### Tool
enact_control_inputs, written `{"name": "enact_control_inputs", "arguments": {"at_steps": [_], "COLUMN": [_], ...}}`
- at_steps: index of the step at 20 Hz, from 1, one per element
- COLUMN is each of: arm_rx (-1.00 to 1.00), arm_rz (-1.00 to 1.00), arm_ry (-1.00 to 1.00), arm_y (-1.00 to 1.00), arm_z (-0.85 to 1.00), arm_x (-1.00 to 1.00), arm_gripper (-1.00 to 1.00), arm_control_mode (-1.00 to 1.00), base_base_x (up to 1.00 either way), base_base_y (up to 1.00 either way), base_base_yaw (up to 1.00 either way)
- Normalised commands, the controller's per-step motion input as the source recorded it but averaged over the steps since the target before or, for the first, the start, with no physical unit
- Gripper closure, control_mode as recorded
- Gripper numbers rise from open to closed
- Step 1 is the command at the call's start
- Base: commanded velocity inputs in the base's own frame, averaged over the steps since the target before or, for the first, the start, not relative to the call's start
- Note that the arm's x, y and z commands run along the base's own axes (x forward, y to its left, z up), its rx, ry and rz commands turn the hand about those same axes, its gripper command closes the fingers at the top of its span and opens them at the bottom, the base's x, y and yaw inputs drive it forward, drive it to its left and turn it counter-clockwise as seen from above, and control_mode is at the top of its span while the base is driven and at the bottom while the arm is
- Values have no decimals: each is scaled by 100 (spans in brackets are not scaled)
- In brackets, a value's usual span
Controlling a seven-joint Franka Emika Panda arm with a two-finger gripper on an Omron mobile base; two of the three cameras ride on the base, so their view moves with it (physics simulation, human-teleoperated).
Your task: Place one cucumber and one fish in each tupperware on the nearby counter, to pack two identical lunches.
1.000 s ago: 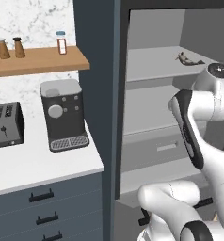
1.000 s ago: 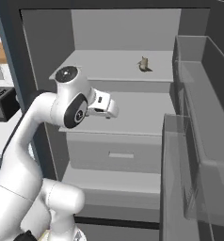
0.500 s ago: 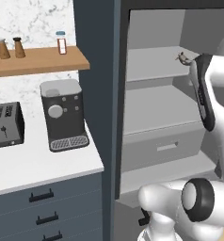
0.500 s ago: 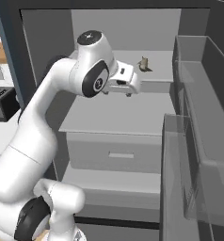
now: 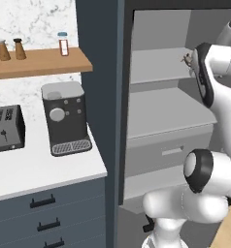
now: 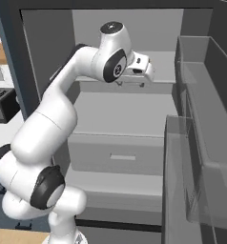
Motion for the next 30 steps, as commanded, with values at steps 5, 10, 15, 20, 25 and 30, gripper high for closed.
{"name": "enact_control_inputs", "arguments": {"at_steps": [5, 10, 15, 20, 25, 30], "arm_rx": [-5, -1, 0, 0, 0, -1], "arm_rz": [4, 8, 9, 8, 1, 0], "arm_ry": [0, 0, 0, 2, 3, 1], "arm_y": [0, -1, -15, -14, -29, -28], "arm_z": [13, 26, 30, 2, -25, -27], "arm_x": [83, 82, 70, 67, 29, 26], "arm_gripper": [-100, -100, -100, -100, -100, -100], "arm_control_mode": [-100, -100, -100, -100, -100, -100], "base_base_x": [0, 0, 0, 0, 0, 0], "base_base_y": [0, 0, 0, 0, 0, 0], "base_base_yaw": [0, 0, 0, 0, 0, 0]}}
